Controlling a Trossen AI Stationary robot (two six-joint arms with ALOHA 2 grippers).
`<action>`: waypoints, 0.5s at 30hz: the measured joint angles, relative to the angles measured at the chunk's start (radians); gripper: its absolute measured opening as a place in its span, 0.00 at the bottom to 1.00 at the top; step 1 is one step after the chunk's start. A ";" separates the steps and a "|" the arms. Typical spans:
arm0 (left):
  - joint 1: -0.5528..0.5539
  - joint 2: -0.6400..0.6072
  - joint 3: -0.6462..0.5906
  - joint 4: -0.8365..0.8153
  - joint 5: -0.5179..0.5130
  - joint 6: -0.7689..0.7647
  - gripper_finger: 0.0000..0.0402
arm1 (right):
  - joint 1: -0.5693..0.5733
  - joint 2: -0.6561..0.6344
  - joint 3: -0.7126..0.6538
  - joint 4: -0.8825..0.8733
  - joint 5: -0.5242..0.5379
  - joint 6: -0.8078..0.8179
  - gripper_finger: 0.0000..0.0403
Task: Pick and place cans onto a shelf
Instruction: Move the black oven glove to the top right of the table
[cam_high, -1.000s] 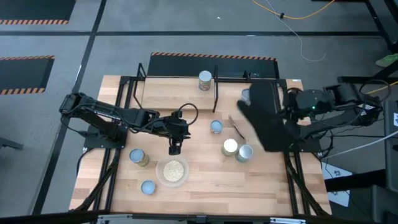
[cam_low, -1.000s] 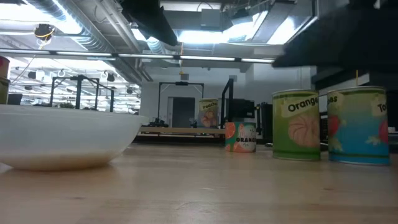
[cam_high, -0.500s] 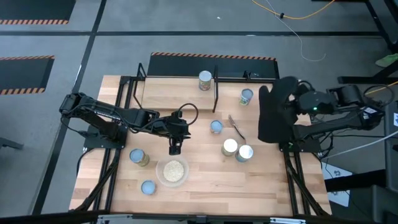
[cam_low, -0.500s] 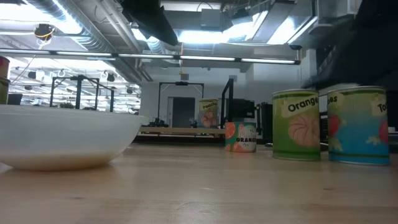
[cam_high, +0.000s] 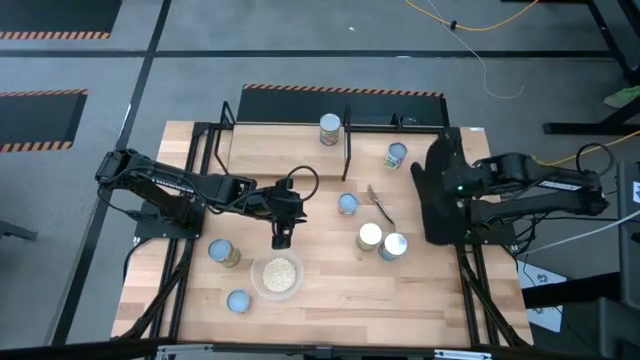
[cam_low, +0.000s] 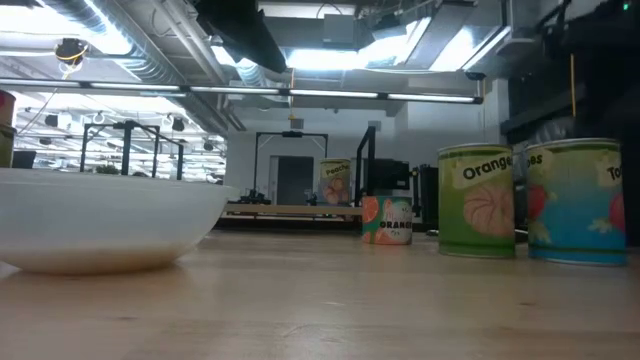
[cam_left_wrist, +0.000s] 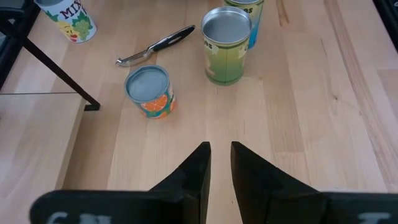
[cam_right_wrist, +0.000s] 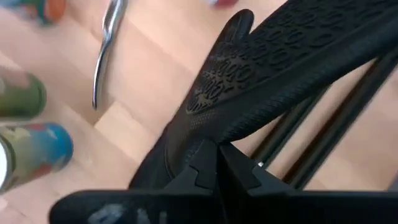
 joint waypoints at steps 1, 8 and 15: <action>0.000 0.000 0.000 0.000 0.000 0.000 0.14 | -0.004 0.000 -0.021 0.008 -0.016 0.001 0.01; 0.000 0.000 0.000 0.000 0.000 0.000 0.14 | -0.037 0.000 -0.128 0.022 -0.054 -0.003 0.01; 0.000 0.000 0.000 0.000 0.000 0.000 0.14 | -0.044 0.000 -0.145 0.021 -0.061 -0.009 0.09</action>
